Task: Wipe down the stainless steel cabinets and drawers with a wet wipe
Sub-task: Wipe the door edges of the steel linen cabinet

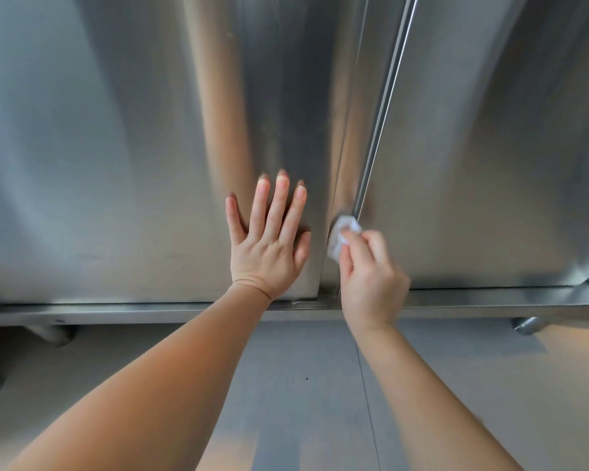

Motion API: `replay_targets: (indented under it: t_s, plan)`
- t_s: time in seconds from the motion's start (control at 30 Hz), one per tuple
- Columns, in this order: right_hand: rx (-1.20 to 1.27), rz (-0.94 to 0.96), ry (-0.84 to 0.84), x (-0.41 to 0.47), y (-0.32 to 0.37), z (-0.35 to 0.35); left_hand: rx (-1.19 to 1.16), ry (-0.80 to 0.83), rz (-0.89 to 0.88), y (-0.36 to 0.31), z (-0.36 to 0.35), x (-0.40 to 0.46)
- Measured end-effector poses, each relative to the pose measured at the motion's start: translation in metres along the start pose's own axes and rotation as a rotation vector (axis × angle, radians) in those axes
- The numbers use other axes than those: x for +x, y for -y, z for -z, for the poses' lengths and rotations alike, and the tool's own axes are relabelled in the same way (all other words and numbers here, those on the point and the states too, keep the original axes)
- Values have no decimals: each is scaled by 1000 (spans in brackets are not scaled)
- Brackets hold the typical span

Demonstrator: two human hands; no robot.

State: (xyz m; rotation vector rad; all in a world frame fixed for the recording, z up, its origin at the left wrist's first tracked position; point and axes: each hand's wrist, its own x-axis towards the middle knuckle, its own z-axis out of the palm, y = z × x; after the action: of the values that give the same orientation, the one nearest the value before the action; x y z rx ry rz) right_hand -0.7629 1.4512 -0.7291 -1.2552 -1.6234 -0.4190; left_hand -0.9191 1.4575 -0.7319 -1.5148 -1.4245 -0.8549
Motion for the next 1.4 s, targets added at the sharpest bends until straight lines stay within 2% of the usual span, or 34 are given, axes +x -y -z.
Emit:
replay_targets:
  t_s: [0.13, 0.2, 0.33, 0.4, 0.47, 0.57, 0.63, 0.7, 0.8, 0.87, 0.97, 1.03, 1.2, 1.4]
  plan:
    - [-34, -9, 350, -49, -15, -1, 13, 17, 9, 1, 2, 0]
    - [-13, -26, 321, -38, -13, 0, 10, 15, 2, 0, 2, 0]
    - [60, -44, 2, 17, 2, 6, -6, 14, -6, 0, 1, -1]
    - [63, -28, -50, 25, 4, 5, -16, 24, -5, 1, 2, 0]
    - [13, 7, 7, 6, 1, 4, -14, 24, -4, 0, 2, 0]
    - [-33, -16, 286, -35, -11, 2, 6, 39, 0, 0, 2, 0]
    - [44, -112, 466, -41, -17, 3, 20, 50, 0, 0, 2, -1]
    - [201, -193, 538, -32, -22, 4, 31, 68, 11, 0, 3, 0]
    - [434, -316, 481, -9, -22, 15, 19, 93, 25, 0, 8, 3]
    - [614, -470, 464, 7, -16, 25, -1, 120, 31, -1, 17, 7]
    - [786, -669, 435, 25, -5, 51, -75, 250, 60, -7, 46, 10]
    - [816, -727, 449, 34, 5, 77, -185, 365, 122, -14, 75, 17]
    - [791, -741, 556, 63, 43, 148, -512, 572, 360, -22, 162, 69]
    - [742, -693, 629, 138, 109, 233, -596, 637, 471, 7, 266, 180]
